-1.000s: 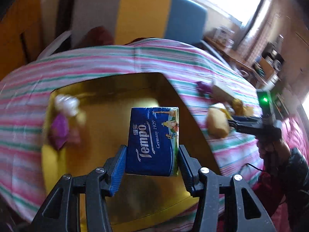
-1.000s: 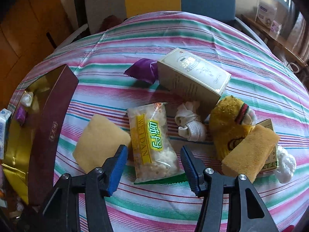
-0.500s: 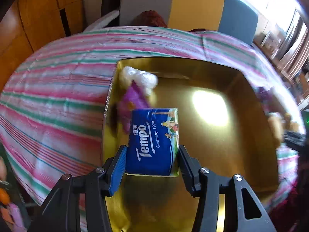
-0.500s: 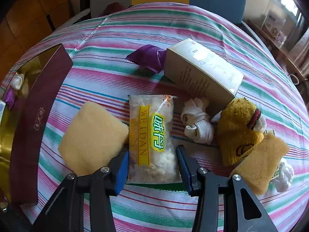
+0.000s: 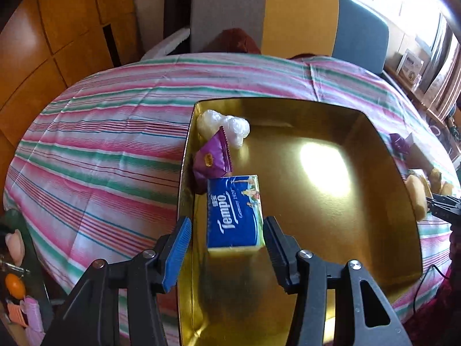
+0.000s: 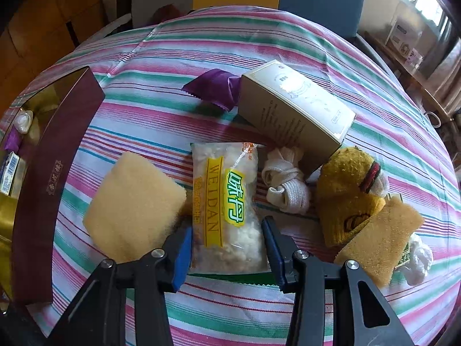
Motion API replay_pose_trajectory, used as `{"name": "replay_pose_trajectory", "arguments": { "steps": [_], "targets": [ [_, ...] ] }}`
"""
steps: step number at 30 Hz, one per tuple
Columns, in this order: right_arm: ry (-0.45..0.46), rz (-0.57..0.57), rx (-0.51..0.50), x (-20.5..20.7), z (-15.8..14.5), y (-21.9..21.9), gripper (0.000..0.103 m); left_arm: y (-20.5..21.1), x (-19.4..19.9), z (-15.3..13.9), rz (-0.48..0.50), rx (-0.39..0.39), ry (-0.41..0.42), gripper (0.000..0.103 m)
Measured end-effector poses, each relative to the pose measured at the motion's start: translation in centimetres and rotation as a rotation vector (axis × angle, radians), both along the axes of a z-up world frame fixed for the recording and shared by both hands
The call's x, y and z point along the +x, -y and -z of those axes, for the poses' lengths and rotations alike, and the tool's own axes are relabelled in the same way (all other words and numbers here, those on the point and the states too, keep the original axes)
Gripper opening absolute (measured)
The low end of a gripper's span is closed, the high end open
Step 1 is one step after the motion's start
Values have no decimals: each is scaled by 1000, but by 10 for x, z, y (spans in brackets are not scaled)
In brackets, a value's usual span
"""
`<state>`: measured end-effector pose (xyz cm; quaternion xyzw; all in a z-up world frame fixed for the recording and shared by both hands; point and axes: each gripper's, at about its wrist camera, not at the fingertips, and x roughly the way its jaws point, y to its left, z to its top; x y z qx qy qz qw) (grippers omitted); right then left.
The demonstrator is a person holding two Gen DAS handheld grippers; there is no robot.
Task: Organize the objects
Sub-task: 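Place the Tempo pack in the tray with the left tool while the right grasps the WEIDAN bag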
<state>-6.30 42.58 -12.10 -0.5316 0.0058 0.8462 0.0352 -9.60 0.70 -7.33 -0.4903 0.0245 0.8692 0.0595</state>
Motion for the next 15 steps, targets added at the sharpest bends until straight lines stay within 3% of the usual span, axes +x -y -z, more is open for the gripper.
{"name": "replay_pose_trajectory", "arguments": {
  "steps": [9, 15],
  "targets": [
    [-83, 100, -35, 10, -24, -18, 46, 2, 39, -17, 18, 16, -98, 52],
    [-162, 144, -96, 24, -52, -18, 46, 6, 46, -20, 31, 28, -111, 53]
  ]
}}
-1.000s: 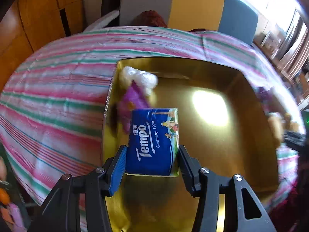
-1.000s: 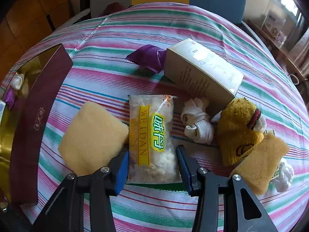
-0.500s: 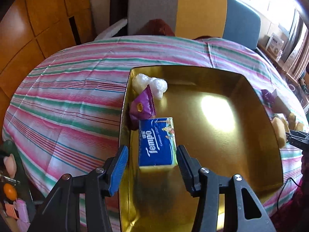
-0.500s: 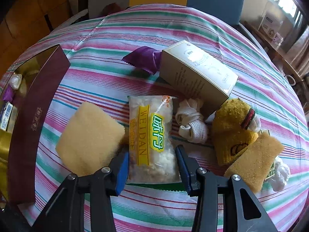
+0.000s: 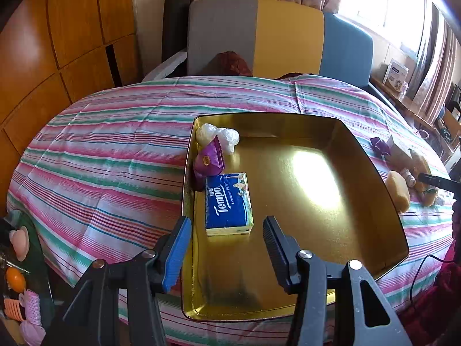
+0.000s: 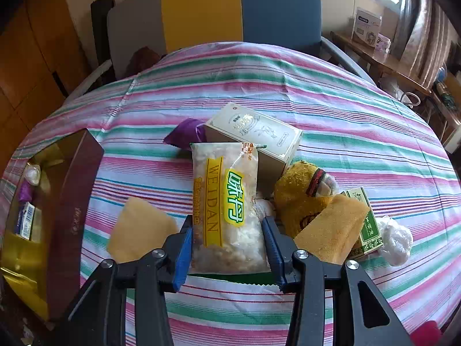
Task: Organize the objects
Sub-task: 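Place the Tempo pack in the tray with the left tool while the right grasps the WEIDAN bag, then carry the WEIDAN snack bag into the gold tray and release it with the right tool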
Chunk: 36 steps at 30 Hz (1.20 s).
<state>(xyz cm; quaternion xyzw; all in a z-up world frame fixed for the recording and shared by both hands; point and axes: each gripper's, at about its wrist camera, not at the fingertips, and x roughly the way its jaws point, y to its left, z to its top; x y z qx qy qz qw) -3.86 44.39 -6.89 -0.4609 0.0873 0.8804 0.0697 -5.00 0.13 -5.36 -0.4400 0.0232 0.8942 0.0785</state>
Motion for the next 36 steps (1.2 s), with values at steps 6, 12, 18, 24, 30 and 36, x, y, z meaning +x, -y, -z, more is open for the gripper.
{"name": "replay_pose_trajectory", "arguments": {
  "steps": [6, 12, 18, 24, 30, 36],
  "targets": [
    [-63, -77, -34, 9, -30, 43, 46, 5, 2, 2, -8, 18, 3, 53],
    [-96, -304, -65, 6, -51, 122, 46, 11, 4, 5, -14, 33, 7, 52],
    [-51, -516, -91, 1, -38, 210, 46, 22, 6, 7, -29, 48, 11, 53],
    [26, -801, -40, 1, -13, 296, 46, 54, 7, 6, -98, 69, 1, 53],
    [107, -983, 13, -5, 10, 348, 46, 89, 6, 12, -186, 94, 9, 52],
    [158, -1050, -24, -10, 26, 379, 51, 95, 7, 14, -190, 109, 7, 52]
  ]
}}
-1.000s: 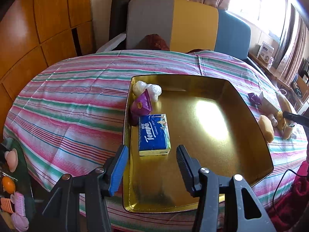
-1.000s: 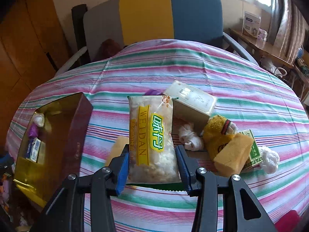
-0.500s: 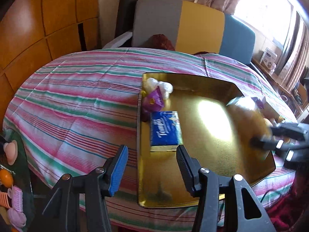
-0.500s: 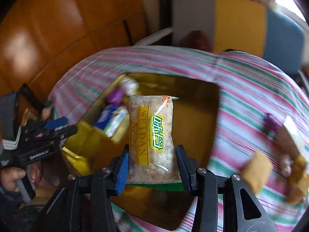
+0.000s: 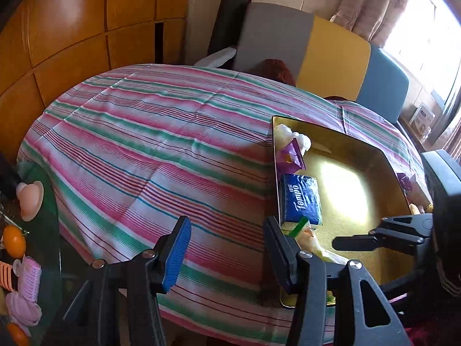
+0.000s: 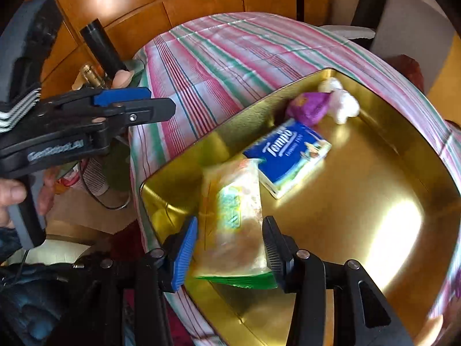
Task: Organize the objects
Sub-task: 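Carry the WEIDAN snack bag into the gold tray and release it with the right tool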
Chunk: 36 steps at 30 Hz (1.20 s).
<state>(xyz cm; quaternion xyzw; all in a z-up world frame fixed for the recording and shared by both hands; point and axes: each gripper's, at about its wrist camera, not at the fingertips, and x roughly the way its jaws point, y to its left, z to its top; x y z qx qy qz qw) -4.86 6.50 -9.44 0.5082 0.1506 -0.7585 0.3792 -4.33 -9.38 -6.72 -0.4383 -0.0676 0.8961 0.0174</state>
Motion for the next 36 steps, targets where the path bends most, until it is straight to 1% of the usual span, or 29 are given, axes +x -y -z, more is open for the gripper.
{"name": "replay_pose_trajectory", "arguments": {
  "steps": [3, 5, 8, 9, 13, 17, 22, 25, 36],
  "targets": [
    [11, 23, -35, 2, -2, -4, 52, -1, 0, 1, 9, -2, 0, 53],
    [2, 34, -41, 5, -5, -7, 59, -3, 1, 3, 14, -2, 5, 52],
    [-8, 62, -59, 7, -13, -17, 64, -7, 2, 2, 24, -5, 4, 53],
    [-14, 77, -64, 2, -14, -17, 64, -8, 2, 1, 28, -6, 2, 53],
    [-43, 140, -83, 6, -25, -34, 66, -17, 5, -3, 53, -13, -8, 52],
    [-78, 209, -95, 6, -36, -55, 70, -29, 7, -7, 84, -17, -15, 52],
    [-118, 295, -93, 8, -48, -86, 75, -44, 9, -12, 129, -19, -26, 52],
    [-137, 348, -92, 9, -53, -107, 75, -54, 9, -14, 157, -28, -30, 52],
    [-195, 581, -86, 17, -67, -210, 79, -92, 9, -17, 241, -58, -25, 52]
  ]
}}
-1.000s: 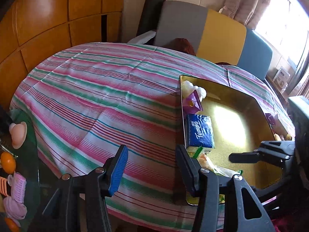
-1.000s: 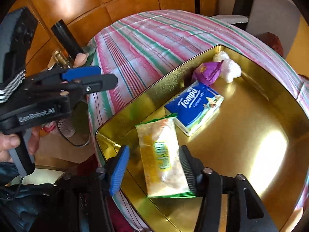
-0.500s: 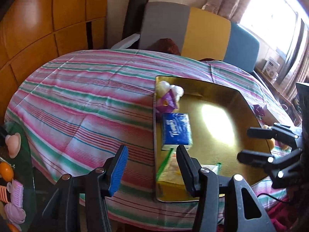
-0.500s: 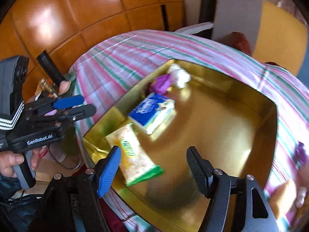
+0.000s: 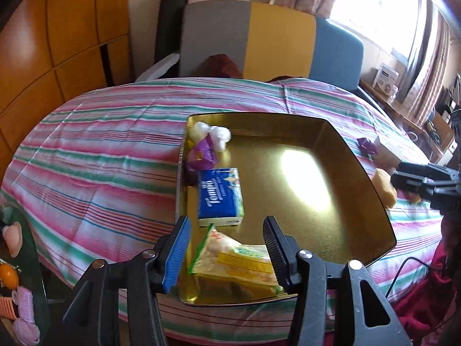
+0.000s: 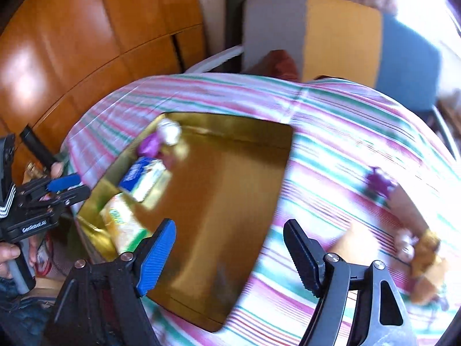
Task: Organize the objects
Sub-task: 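Move the left tool to the yellow sponge and grasp it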
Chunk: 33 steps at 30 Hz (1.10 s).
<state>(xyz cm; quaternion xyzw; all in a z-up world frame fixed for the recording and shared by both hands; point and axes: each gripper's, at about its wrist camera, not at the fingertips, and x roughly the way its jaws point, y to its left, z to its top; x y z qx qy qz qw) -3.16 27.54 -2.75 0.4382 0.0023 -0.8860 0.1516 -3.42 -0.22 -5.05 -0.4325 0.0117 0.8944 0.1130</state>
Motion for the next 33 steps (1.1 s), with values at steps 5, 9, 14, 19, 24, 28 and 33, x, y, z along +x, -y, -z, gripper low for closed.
{"name": "replay_pose_trajectory", "arguments": {
  "steps": [5, 9, 14, 19, 24, 28, 33],
  "targets": [
    [-41, 160, 13, 4, -9, -59, 81, -21, -4, -3, 56, 12, 15, 52],
    [-94, 399, -6, 13, -15, -127, 84, -48, -8, -4, 125, 31, 34, 52],
    [-144, 712, -21, 34, -6, -206, 85, -95, -7, -14, 247, 15, 19, 52],
    [-124, 973, -102, 53, 10, -259, 85, -159, -8, -26, 391, 15, 12, 52],
    [-168, 1078, -197, 74, 5, -283, 87, -223, -15, -23, 500, 2, 45, 58],
    [-165, 1131, -263, 82, 10, -296, 88, -269, -21, -10, 552, -32, 89, 68],
    [-159, 1184, -349, 91, 15, -310, 88, -305, -34, 18, 575, -97, 157, 76]
  ]
}}
